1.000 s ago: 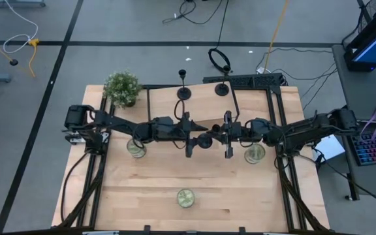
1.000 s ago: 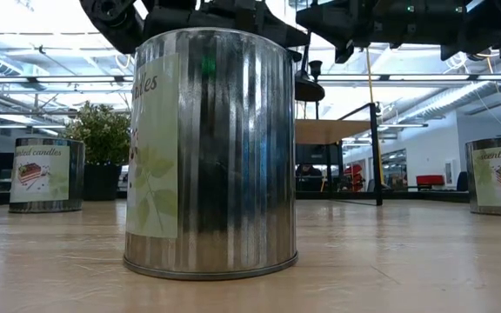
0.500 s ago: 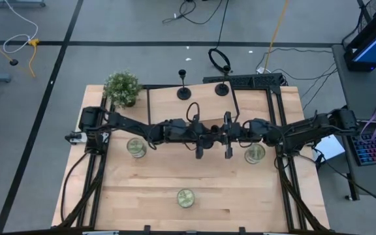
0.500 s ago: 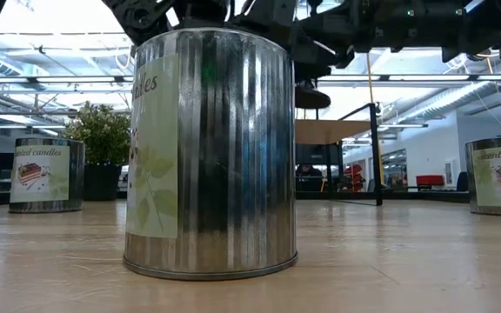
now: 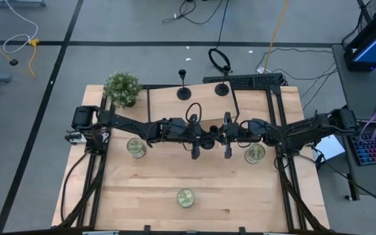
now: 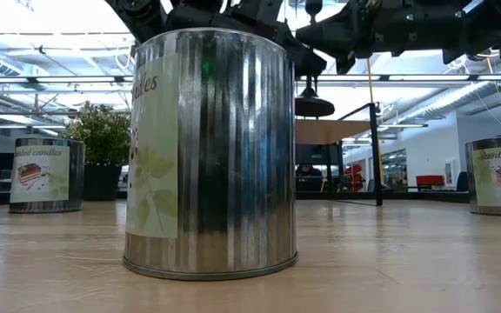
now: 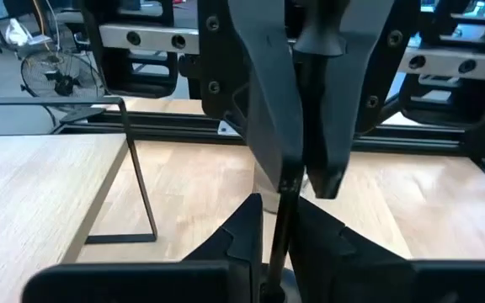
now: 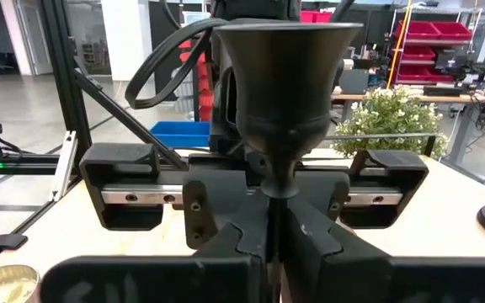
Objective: Pick & Place candle stick holders
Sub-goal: Put the black candle holder on the shelf aligned with the black candle holders
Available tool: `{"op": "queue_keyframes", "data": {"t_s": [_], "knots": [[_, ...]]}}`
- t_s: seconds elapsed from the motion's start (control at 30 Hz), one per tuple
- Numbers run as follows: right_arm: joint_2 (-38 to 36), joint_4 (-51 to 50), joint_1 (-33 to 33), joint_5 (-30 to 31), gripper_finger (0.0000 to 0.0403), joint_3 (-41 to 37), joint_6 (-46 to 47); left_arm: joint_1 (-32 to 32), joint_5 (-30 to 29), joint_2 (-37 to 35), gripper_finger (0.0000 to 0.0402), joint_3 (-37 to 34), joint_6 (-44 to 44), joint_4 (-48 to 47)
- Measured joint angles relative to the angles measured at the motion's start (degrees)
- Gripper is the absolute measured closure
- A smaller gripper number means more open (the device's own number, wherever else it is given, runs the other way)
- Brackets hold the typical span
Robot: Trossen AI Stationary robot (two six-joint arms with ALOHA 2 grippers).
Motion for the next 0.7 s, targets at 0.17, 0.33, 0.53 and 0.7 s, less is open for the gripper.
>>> {"op": "queue_keyframes", "data": {"t_s": [0.17, 0.33, 0.53, 0.7], "knots": [[0.00, -0.04, -0.02, 0.02, 0.0386, 0.00, 0.53, 0.00, -0.02, 0.02, 0.0367, 0.00, 0.40, 0.00], [0.00, -0.56, -0.02, -0.11, 0.0385, 0.00, 0.57, -0.02, 0.02, 0.02, 0.0382, -0.07, 1.38, 0.09], [-0.02, -0.76, -0.02, -0.30, 0.0331, 0.00, 0.71, 0.02, -0.20, -0.01, 0.0388, -0.07, 0.67, 0.22], [-0.07, -1.79, 0.02, -0.30, 0.0277, 0.00, 0.36, 0.07, -0.50, -3.23, 0.0383, -0.11, 0.38, -3.43]]}}
